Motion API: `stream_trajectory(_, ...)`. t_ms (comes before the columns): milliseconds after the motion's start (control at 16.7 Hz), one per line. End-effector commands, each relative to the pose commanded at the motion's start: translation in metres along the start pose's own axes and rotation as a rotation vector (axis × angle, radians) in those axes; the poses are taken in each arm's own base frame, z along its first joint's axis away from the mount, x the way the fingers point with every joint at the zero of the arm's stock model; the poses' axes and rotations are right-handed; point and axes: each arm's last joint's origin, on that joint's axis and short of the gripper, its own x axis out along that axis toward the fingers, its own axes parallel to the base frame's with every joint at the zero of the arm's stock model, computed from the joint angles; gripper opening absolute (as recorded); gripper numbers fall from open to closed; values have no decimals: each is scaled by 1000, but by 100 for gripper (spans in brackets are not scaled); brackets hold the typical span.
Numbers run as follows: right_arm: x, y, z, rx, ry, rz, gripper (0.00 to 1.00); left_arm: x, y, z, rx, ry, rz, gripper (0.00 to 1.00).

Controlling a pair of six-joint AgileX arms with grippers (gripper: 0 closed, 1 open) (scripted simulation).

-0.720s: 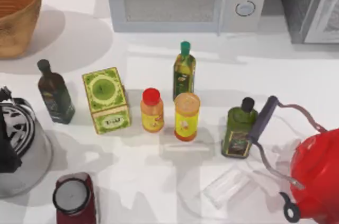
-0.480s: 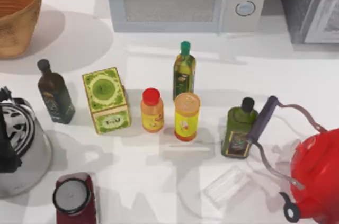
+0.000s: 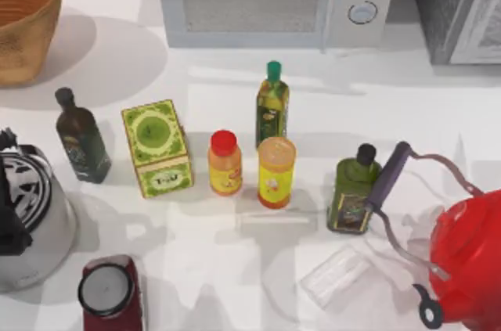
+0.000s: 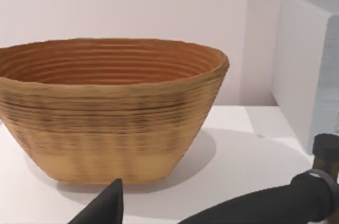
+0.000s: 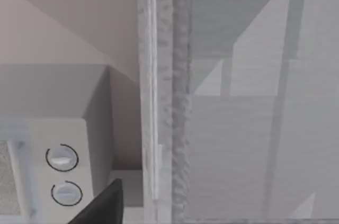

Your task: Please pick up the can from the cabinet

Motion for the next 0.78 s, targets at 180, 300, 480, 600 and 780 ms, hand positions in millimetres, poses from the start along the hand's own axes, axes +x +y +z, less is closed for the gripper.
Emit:
stream_trajectory(180, 22, 6, 62, -2, 10, 3, 100, 0, 0, 0, 0, 0, 0, 100)
stream_trajectory(300, 41, 11, 101, -3, 14, 6, 100, 0, 0, 0, 0, 0, 0, 100)
stream_trajectory(480, 72, 22, 152, -3, 11, 11, 100, 0, 0, 0, 0, 0, 0, 100)
stream_trajectory(600, 92, 28, 178, -2, 4, 12, 100, 0, 0, 0, 0, 0, 0, 100)
stream_trajectory(780, 116, 37, 205, 0, -7, 12, 100, 0, 0, 0, 0, 0, 0, 100)
